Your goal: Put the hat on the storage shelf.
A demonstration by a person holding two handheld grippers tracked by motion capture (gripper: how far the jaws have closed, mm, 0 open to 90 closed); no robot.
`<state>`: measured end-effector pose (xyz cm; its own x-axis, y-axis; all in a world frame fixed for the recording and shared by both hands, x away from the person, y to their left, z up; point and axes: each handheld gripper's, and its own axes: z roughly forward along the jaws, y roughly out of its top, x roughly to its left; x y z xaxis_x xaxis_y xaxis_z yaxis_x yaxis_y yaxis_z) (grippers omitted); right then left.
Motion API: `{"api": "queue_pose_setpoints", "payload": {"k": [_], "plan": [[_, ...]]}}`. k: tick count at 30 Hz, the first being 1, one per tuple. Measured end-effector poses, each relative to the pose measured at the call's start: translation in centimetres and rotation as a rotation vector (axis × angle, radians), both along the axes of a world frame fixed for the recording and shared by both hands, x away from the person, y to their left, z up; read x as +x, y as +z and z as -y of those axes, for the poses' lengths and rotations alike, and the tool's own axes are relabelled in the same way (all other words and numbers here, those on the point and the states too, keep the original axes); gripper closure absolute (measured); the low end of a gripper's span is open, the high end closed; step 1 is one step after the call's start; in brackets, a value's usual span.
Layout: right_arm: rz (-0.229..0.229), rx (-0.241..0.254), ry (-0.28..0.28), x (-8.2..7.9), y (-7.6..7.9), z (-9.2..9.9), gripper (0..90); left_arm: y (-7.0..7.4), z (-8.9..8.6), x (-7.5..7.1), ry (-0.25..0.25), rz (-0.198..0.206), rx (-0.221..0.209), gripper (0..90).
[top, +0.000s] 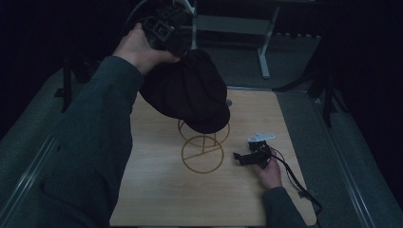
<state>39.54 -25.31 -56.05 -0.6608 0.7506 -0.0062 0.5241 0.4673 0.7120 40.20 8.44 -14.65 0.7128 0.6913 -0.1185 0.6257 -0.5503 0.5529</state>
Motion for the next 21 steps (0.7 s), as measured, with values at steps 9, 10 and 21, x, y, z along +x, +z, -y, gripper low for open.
{"api": "queue_pose_setpoints", "payload": {"k": [9,10,21], "plan": [[-0.001,-0.001,0.001,0.0,0.0,0.0,10.2,-1.5,1.5,0.3,-0.027,-0.017,0.006,68.4],[-0.001,-0.001,0.001,0.0,0.0,0.0,10.2,-1.7,1.6,0.4,-0.030,-0.019,0.009,68.4],[-0.001,-0.001,0.003,0.0,0.0,0.0,10.2,-3.3,2.5,0.7,-0.051,-0.036,0.019,68.2]]}}
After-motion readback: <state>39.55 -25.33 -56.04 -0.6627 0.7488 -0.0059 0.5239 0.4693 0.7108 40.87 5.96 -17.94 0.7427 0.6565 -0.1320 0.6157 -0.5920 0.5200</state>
